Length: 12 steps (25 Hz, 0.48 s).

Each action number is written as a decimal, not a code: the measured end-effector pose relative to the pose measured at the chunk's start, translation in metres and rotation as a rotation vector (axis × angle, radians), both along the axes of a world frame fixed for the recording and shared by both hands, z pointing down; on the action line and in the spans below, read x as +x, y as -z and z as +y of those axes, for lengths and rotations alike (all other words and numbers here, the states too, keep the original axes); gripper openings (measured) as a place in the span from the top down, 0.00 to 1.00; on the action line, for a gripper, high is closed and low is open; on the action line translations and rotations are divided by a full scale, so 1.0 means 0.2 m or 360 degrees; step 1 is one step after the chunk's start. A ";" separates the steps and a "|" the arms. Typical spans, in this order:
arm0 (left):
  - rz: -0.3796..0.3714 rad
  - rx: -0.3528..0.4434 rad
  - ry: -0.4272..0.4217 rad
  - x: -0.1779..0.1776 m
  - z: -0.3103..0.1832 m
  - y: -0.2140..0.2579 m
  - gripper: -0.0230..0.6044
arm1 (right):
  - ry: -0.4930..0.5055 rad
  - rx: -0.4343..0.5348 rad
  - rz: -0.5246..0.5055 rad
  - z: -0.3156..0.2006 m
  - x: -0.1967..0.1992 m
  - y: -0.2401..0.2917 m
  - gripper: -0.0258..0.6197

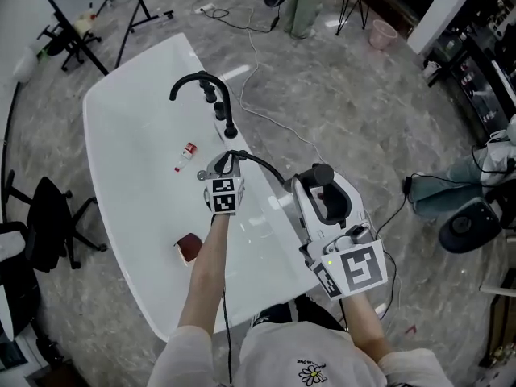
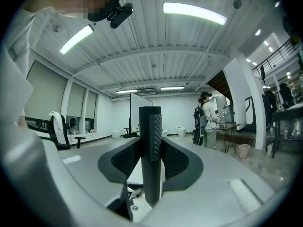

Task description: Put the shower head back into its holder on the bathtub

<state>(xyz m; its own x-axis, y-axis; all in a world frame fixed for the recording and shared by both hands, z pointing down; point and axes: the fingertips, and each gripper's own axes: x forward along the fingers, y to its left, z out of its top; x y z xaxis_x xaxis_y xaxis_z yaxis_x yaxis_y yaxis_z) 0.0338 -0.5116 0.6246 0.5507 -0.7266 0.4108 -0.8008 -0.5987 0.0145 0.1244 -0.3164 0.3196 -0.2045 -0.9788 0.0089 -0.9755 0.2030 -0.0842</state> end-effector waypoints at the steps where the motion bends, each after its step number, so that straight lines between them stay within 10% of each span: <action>1: 0.0024 -0.0056 0.0031 0.00 0.00 -0.07 0.88 | 0.0013 -0.0018 -0.0036 -0.01 0.00 -0.02 0.74; 12: 0.0101 -0.0340 0.0127 0.03 -0.05 -0.61 0.93 | 0.0067 -0.0171 -0.0082 -0.21 -0.06 -0.25 0.74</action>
